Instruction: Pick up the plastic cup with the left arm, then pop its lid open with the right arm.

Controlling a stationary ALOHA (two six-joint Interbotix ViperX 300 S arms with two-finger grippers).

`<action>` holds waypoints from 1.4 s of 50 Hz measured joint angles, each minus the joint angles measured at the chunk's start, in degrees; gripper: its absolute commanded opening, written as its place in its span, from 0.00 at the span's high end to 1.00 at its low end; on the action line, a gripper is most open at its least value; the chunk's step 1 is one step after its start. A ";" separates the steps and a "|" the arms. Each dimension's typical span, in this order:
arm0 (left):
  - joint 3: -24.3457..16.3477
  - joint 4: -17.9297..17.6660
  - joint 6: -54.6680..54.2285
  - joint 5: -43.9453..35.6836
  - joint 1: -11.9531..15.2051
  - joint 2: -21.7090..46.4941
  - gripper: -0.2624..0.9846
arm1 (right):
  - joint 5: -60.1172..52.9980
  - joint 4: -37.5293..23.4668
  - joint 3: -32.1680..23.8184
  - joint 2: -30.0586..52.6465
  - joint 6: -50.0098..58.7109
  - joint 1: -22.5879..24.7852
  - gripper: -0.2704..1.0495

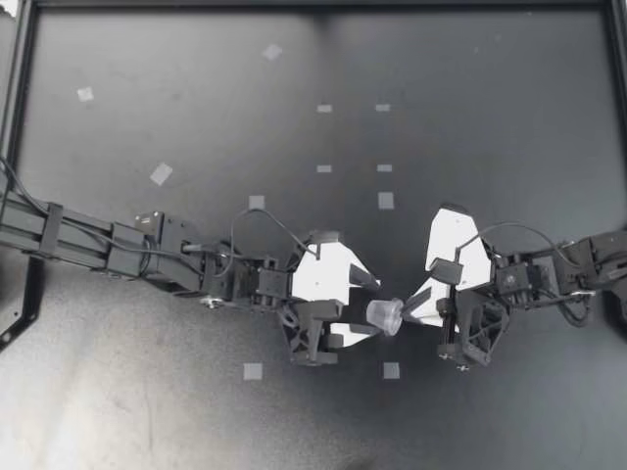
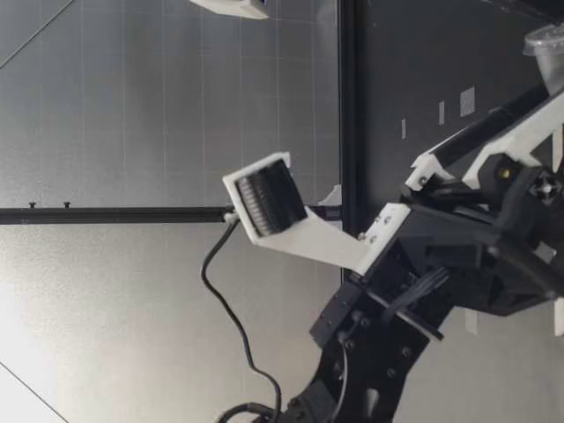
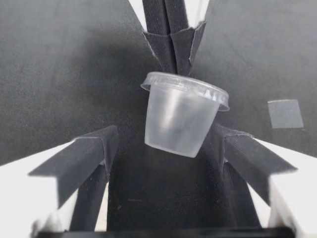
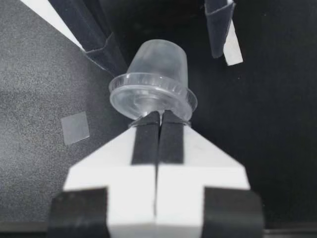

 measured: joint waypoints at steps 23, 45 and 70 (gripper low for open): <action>-3.60 0.09 3.52 5.63 -1.76 1.67 0.31 | 0.00 0.00 0.00 0.00 0.00 -0.18 0.91; -3.69 0.00 3.60 8.26 -1.76 0.79 0.45 | 0.00 0.00 0.00 -0.09 0.00 -0.18 0.91; -2.11 0.00 7.73 7.73 -1.93 -5.80 0.78 | -0.70 2.29 2.81 -10.63 4.48 -0.35 0.86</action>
